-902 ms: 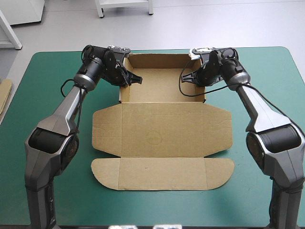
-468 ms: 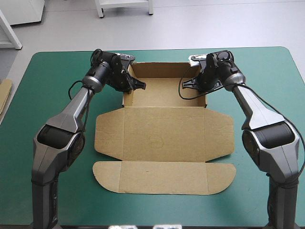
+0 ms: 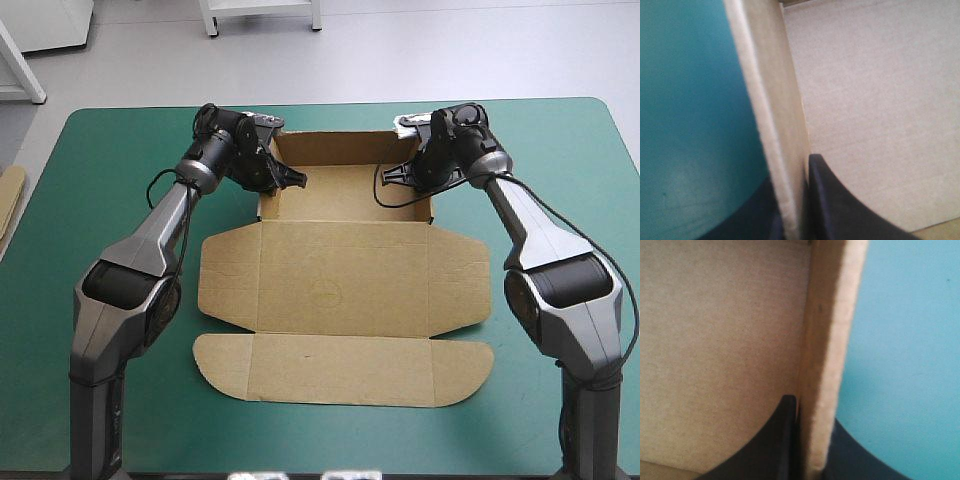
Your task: Fold the box
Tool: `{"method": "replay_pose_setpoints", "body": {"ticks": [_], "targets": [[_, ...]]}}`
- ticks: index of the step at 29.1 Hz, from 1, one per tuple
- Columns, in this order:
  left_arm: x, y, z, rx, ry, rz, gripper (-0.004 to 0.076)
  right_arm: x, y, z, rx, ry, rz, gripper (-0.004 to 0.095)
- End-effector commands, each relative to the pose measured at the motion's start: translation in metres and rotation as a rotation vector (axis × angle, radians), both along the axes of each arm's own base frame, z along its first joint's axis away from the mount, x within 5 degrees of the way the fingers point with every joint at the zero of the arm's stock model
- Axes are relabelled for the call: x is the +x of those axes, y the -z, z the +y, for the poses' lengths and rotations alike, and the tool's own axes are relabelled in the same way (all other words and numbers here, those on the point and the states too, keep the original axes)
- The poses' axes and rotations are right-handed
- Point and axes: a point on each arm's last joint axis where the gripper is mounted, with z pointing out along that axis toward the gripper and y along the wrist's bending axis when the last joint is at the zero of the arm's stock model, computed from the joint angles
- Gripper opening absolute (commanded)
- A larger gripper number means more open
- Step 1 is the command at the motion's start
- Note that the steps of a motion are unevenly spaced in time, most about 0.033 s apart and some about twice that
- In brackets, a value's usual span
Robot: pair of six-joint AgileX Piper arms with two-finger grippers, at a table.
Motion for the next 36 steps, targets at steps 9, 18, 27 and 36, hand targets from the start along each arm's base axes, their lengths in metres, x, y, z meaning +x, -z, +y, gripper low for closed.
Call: {"method": "replay_pose_setpoints", "body": {"ticks": [9,18,27,36], "targets": [[-0.003,-0.057,0.001,-0.04,0.029,-0.195,0.0552,-0.009,-0.076,0.0,0.023,-0.051,-0.198,0.0501],[-0.022,-0.109,0.012,-0.045,0.021,-0.299,0.0549,-0.02,-0.109,-0.007,0.011,-0.034,-0.254,0.0503],[-0.083,-0.2,0.036,-0.05,0.058,-0.501,0.0473,-0.071,-0.18,-0.022,0.042,-0.061,-0.406,0.0499],[-0.154,-0.218,0.062,-0.039,0.082,-0.503,0.0473,-0.116,-0.23,-0.036,0.048,-0.093,-0.541,0.0486]]}}
